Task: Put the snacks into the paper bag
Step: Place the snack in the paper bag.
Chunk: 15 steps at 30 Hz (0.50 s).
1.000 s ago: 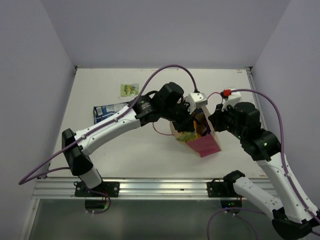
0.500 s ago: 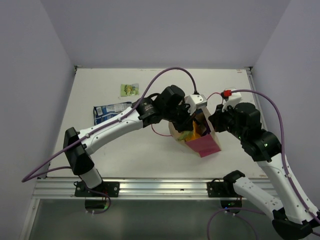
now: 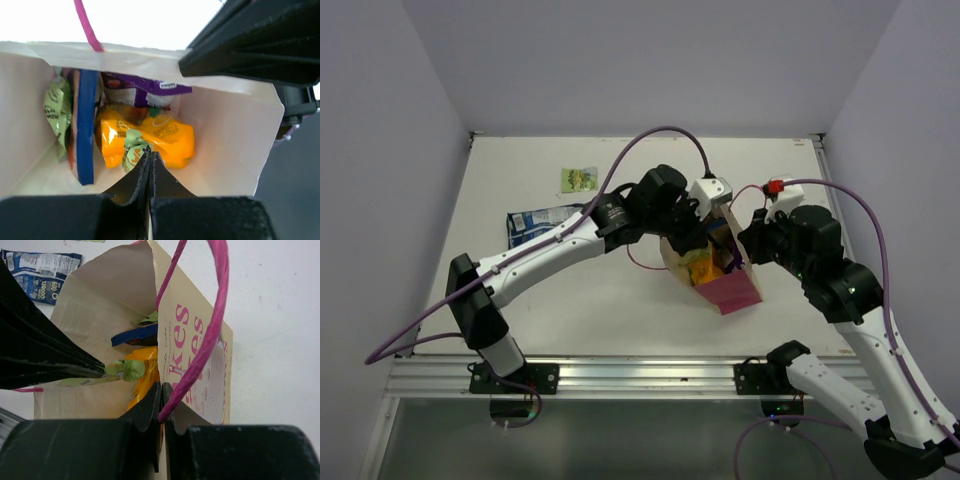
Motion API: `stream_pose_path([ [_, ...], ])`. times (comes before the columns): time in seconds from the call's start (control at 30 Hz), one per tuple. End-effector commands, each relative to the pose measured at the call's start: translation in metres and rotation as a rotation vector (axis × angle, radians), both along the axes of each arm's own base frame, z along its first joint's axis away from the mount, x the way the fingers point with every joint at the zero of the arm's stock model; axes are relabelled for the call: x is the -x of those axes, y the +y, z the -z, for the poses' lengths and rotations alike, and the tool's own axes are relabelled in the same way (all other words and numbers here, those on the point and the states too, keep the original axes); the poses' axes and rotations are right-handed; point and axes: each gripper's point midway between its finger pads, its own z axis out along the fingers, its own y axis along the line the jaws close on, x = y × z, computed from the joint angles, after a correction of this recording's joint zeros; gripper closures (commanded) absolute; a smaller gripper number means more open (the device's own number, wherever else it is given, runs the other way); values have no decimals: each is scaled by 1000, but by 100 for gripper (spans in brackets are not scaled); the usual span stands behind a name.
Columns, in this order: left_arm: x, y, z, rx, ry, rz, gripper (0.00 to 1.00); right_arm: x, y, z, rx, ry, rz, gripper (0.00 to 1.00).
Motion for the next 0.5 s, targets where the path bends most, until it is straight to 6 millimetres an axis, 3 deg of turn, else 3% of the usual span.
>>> stream_pose_path([
  [0.0, -18, -14, -31, 111, -85, -6, 100, -1, -2, -9, -9, -31, 13, 94],
  [0.27, -19, -37, -51, 198, -79, 48, 100, -2, -2, -9, -7, -27, 13, 94],
  [0.47, -1, -42, -58, 252, -34, 122, 96, -3, -4, -8, -1, -30, 22, 94],
])
